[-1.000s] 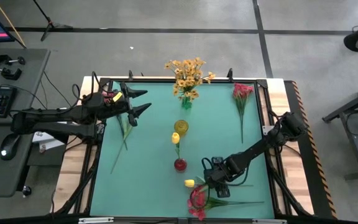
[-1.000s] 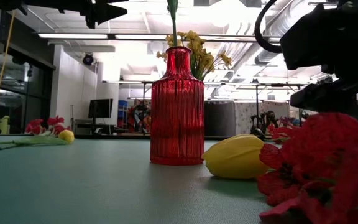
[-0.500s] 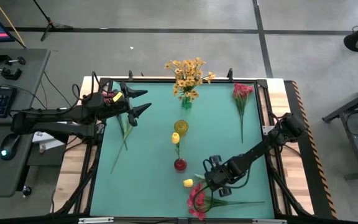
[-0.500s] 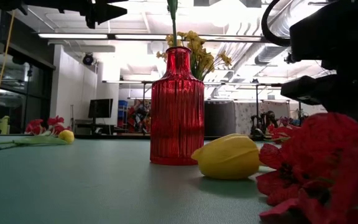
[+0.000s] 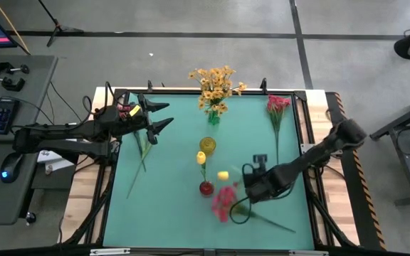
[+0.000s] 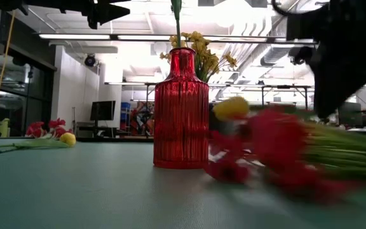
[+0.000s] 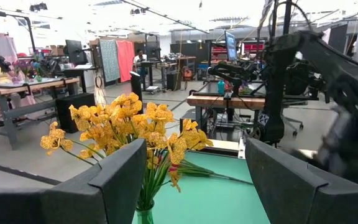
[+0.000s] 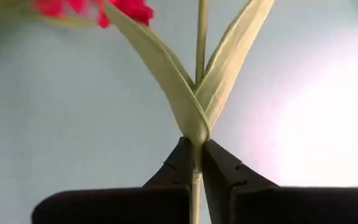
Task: Sort flowers into vase by color
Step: Put the bottom yellow flower into the red vase
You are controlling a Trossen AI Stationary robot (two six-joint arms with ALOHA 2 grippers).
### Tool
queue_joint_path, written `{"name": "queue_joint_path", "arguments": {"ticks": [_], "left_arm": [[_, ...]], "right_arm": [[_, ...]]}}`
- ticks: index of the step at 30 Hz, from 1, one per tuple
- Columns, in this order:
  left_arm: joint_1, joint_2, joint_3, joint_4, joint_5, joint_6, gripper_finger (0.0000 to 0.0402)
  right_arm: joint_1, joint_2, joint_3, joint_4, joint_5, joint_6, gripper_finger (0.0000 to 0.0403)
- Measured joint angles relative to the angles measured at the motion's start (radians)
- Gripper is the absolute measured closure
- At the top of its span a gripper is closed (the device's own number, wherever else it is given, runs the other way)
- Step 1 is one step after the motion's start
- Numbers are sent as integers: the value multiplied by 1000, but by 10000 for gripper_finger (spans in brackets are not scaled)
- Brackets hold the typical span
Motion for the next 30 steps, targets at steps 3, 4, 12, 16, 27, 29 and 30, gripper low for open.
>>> {"name": "queue_joint_path", "arguments": {"ticks": [3, 4, 12, 16, 27, 29, 30], "left_arm": [[0, 0, 0, 0, 0, 0, 141], [0, 0, 0, 0, 0, 0, 141], [0, 0, 0, 0, 0, 0, 141], [0, 0, 0, 0, 0, 0, 141], [0, 0, 0, 0, 0, -1, 141], [0, 0, 0, 0, 0, 0, 141], [0, 0, 0, 0, 0, 0, 141]], "right_arm": [[2, -128, -37, 39, 118, 37, 401], [4, -173, -60, 78, 164, 40, 401], [10, -484, -355, 730, 306, -190, 402], [0, -568, -434, 816, 224, -179, 402], [6, -607, -369, 580, -34, 41, 402], [6, -607, -320, 512, -70, 46, 402], [6, -607, -290, 464, -70, 58, 402]]}}
